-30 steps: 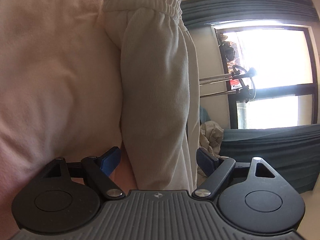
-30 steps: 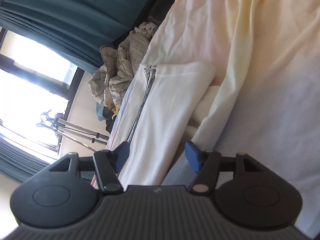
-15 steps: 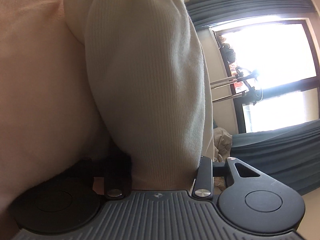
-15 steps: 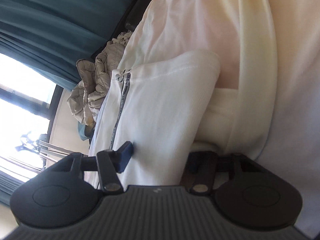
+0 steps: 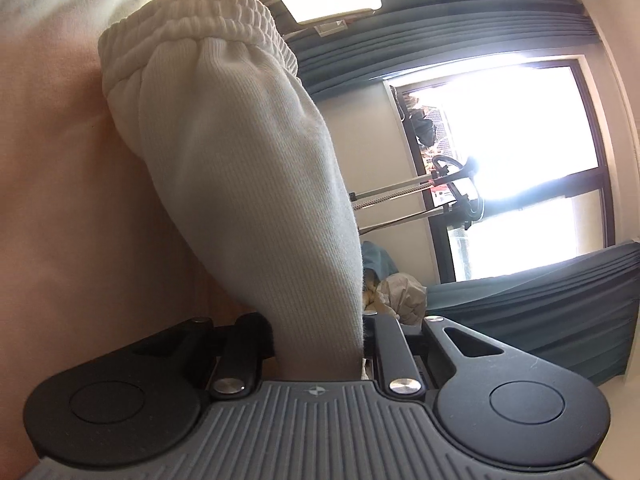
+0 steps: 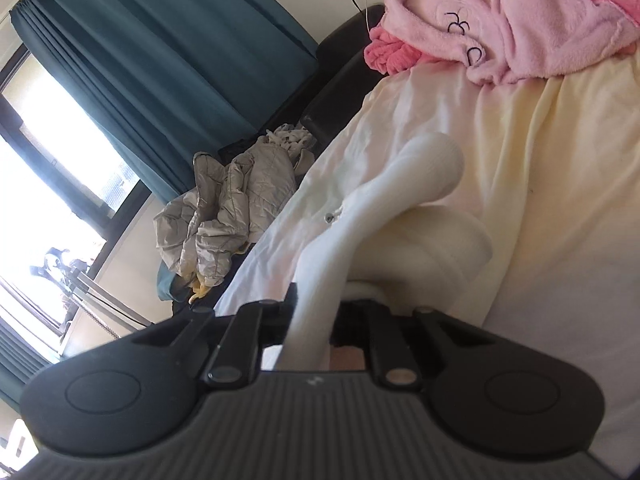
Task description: Fold clothes
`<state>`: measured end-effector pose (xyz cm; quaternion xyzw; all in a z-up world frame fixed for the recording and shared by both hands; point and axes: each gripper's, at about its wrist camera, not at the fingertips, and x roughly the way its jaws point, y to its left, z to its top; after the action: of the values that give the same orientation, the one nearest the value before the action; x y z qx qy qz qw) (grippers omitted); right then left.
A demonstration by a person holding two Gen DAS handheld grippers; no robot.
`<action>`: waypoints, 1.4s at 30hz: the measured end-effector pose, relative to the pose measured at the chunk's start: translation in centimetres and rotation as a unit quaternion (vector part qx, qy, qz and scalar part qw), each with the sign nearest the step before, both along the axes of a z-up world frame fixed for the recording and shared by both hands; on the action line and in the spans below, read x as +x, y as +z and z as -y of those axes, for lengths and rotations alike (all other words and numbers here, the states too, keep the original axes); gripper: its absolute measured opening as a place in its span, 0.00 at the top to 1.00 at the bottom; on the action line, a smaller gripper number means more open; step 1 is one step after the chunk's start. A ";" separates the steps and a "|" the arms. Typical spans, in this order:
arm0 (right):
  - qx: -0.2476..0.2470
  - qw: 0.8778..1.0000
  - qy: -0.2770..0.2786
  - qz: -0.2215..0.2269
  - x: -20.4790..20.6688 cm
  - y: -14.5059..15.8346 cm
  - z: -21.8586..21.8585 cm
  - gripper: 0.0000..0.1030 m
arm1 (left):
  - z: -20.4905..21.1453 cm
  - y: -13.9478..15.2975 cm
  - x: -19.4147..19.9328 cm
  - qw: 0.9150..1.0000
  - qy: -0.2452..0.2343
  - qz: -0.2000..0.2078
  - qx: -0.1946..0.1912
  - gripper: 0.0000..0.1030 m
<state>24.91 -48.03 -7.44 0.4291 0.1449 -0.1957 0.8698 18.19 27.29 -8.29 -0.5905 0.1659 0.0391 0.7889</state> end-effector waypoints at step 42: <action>0.248 0.964 -0.077 0.066 -16.6 -10.7 4.1 0.64 | 13.5 7.3 -15.2 0.923 -0.037 -0.060 0.378 0.36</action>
<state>8.33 -52.11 -18.16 0.6528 0.0979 -0.1913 0.7264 2.96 13.75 -1.02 -0.2387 0.2069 0.1051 0.9430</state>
